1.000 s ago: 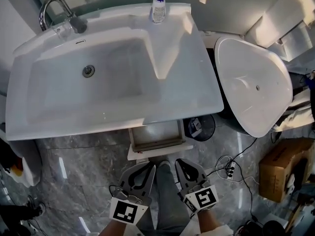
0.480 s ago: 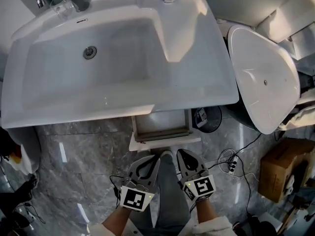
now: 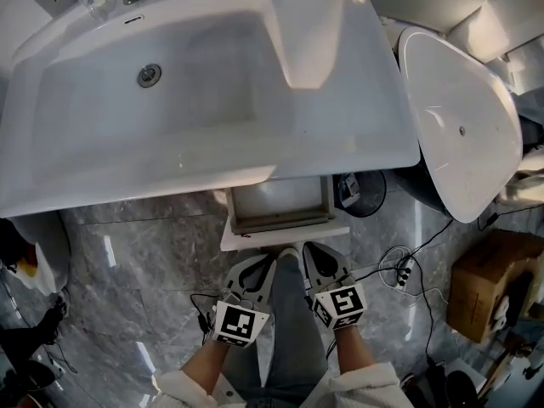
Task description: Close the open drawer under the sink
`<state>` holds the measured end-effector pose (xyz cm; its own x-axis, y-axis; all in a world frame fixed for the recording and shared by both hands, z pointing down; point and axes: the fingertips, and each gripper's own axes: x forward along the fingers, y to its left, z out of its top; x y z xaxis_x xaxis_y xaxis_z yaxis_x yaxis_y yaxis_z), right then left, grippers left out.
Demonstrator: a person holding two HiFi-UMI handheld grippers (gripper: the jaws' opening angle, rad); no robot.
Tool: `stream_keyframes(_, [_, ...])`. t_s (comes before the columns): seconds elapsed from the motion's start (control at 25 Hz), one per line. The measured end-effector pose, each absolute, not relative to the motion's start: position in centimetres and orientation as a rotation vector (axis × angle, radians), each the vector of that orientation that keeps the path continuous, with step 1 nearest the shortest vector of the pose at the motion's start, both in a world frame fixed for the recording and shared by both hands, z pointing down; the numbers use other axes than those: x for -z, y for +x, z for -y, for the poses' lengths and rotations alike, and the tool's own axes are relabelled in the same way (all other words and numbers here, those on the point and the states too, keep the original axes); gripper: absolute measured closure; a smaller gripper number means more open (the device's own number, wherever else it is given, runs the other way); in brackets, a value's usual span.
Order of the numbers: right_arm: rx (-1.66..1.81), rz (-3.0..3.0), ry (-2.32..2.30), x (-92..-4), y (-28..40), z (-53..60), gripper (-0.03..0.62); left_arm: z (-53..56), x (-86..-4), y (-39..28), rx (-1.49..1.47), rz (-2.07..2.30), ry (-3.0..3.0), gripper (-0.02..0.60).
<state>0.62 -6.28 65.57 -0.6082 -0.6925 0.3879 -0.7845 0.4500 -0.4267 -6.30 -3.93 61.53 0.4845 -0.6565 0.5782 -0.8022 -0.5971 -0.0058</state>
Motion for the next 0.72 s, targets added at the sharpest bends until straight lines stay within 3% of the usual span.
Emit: stream_keyframes(0.72, [-0.991, 2.464, 1.383, -67.8, 0.3, 7.2, 0.585, 5.1, -64.2, -8.0, -0.810, 1.312, 2.352, 0.560])
